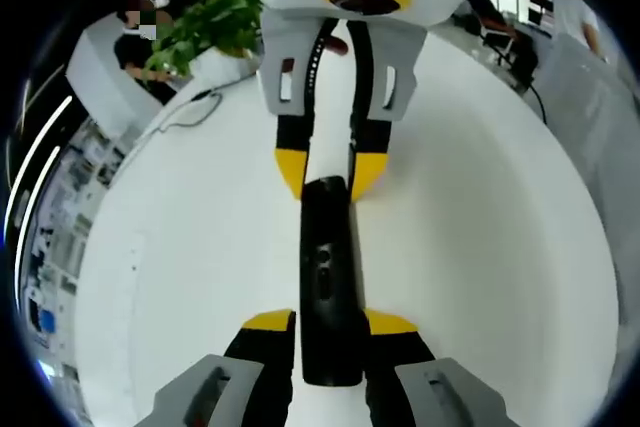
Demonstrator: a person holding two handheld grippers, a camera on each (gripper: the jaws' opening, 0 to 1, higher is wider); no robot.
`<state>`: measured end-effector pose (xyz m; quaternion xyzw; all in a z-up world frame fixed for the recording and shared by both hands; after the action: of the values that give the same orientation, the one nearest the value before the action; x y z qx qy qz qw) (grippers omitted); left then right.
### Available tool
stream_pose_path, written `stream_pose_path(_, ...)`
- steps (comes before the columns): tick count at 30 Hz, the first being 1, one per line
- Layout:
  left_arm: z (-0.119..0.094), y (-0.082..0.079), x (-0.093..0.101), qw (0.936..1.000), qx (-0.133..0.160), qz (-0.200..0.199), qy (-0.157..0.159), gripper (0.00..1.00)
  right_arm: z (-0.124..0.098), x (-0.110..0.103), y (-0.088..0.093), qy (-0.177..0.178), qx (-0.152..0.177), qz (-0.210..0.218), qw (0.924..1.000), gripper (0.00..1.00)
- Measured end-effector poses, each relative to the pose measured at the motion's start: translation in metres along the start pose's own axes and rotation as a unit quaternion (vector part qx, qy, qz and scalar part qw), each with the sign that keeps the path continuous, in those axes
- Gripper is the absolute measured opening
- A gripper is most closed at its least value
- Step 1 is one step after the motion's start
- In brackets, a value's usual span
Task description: Press the specified remote control buttons in sequence, fully releasing each button before pressing the next.
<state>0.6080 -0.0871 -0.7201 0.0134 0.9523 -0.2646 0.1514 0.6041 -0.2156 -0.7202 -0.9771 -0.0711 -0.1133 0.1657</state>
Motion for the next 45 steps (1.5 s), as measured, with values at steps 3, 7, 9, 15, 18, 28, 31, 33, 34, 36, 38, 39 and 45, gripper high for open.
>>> stream_pose_path(3, 0.0, 0.001, -0.003, 0.9999, 0.001, -0.005, -0.01, 0.32, -0.001, 0.001, 0.001, 0.004, -0.001, 0.001, 1.0, 0.22)
stream_pose_path(7, -0.002, 0.002, -0.004, 0.9998, 0.002, -0.006, -0.017, 0.38, -0.002, 0.003, 0.002, 0.016, 0.0, 0.002, 0.9999, 0.27)
stream_pose_path(9, -0.004, 0.002, -0.004, 0.9997, 0.004, -0.007, -0.022, 0.44, -0.004, 0.002, 0.002, 0.014, 0.009, 0.018, 0.9997, 0.31)
stream_pose_path(15, -0.01, 0.004, -0.001, 0.9978, 0.03, -0.051, -0.032, 0.47, -0.009, 0.001, 0.002, 0.025, 0.033, 0.039, 0.9984, 0.31)
stream_pose_path(18, -0.015, 0.005, -0.001, 0.9954, 0.041, -0.077, -0.039, 0.51, -0.013, 0.001, 0.001, 0.029, 0.049, 0.057, 0.9968, 0.32)
stream_pose_path(28, -0.03, 0.002, 0.002, 0.9829, 0.086, -0.146, -0.072, 0.58, -0.021, 0.002, 0.001, 0.068, 0.111, 0.14, 0.9815, 0.36)
stream_pose_path(31, -0.036, 0.0, 0.005, 0.9753, 0.104, -0.176, -0.082, 0.59, -0.024, 0.003, 0.006, 0.08, 0.12, 0.164, 0.9759, 0.39)
stream_pose_path(33, -0.039, 0.0, 0.008, 0.9703, 0.115, -0.194, -0.087, 0.59, -0.025, 0.004, 0.009, 0.088, 0.131, 0.182, 0.9705, 0.42)
stream_pose_path(34, -0.041, 0.0, 0.008, 0.9688, 0.118, -0.199, -0.088, 0.6, -0.027, 0.004, 0.011, 0.092, 0.138, 0.192, 0.9674, 0.44)
stream_pose_path(36, -0.043, 0.0, 0.009, 0.966, 0.123, -0.207, -0.094, 0.6, -0.03, 0.001, 0.011, 0.097, 0.148, 0.205, 0.9626, 0.46)
stream_pose_path(38, -0.046, 0.0, 0.011, 0.9634, 0.128, -0.214, -0.098, 0.6, -0.035, -0.001, 0.011, 0.103, 0.159, 0.22, 0.9571, 0.45)
stream_pose_path(39, -0.047, 0.0, 0.012, 0.9628, 0.13, -0.215, -0.1, 0.6, -0.037, -0.002, 0.012, 0.107, 0.164, 0.226, 0.9541, 0.44)
stream_pose_path(45, -0.054, -0.002, 0.018, 0.9494, 0.152, -0.251, -0.112, 0.63, -0.049, -0.007, 0.01, 0.131, 0.19, 0.264, 0.9365, 0.44)
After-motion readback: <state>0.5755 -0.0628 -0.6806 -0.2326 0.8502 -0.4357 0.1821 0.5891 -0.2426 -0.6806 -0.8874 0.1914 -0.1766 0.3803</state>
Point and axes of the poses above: the point that each gripper's makers call its tool centre point, and the gripper's own axes: z roughly forward along the fingers, x roughly to its right, y roughly out of its underside, the point moved 7 cm from there along -z, roughly backward along the fingers, and after that the axes turned 4 degrees about -y, right-handed, at the moved point
